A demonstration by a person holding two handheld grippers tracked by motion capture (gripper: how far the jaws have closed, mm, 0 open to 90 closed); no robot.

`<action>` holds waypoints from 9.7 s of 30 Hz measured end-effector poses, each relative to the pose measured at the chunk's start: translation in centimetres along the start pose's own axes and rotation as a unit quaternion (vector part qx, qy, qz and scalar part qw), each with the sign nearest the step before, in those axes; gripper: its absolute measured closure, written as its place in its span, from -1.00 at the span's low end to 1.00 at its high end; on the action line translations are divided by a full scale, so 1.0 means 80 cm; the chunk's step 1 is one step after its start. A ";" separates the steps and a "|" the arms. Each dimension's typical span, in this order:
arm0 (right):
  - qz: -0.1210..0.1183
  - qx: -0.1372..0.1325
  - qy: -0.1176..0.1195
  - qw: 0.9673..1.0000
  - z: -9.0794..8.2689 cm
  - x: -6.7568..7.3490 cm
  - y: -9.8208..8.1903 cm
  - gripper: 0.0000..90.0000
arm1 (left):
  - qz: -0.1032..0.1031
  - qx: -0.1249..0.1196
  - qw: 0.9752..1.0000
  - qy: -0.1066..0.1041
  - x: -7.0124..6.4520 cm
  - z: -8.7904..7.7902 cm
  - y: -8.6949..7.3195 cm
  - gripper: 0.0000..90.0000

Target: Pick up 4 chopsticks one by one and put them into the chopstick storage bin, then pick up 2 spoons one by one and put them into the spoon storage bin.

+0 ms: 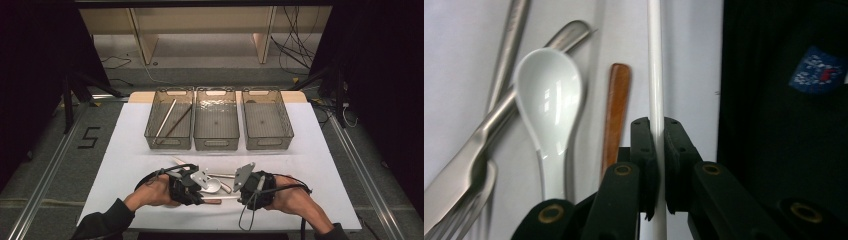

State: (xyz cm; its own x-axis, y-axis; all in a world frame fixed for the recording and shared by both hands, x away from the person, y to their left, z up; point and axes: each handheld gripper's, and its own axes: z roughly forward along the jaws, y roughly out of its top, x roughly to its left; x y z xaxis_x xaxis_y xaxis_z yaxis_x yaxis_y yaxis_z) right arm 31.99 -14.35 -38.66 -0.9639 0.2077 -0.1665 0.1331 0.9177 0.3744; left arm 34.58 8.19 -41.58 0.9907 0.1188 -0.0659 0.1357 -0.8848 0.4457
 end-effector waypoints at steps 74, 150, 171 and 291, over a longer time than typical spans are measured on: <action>0.170 -0.056 -0.004 0.984 0.012 -0.006 -0.049 -0.47 | -0.410 -0.071 0.882 0.223 0.282 -0.089 -0.076 0.88; 0.188 -0.065 -0.008 0.980 0.009 -0.003 -0.063 -0.49 | -0.205 -0.099 0.967 0.117 0.060 -0.036 -0.045 -0.60; 0.184 -0.061 -0.010 0.981 0.009 -0.002 -0.062 -0.49 | -0.161 -0.004 0.984 0.076 0.046 0.006 -0.035 -0.22; 0.187 -0.069 -0.011 0.980 0.007 -0.005 -0.063 -0.48 | -0.255 -0.144 0.941 0.168 0.212 -0.056 0.063 0.89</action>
State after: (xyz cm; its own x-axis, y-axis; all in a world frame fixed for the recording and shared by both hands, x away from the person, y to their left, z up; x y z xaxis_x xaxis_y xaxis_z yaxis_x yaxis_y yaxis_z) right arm 31.83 -18.89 -40.97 -0.8489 0.5283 -0.0129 0.4416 0.7225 0.5319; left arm 52.12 7.77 -36.42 0.7352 0.6740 -0.0717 0.5418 -0.5208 0.6597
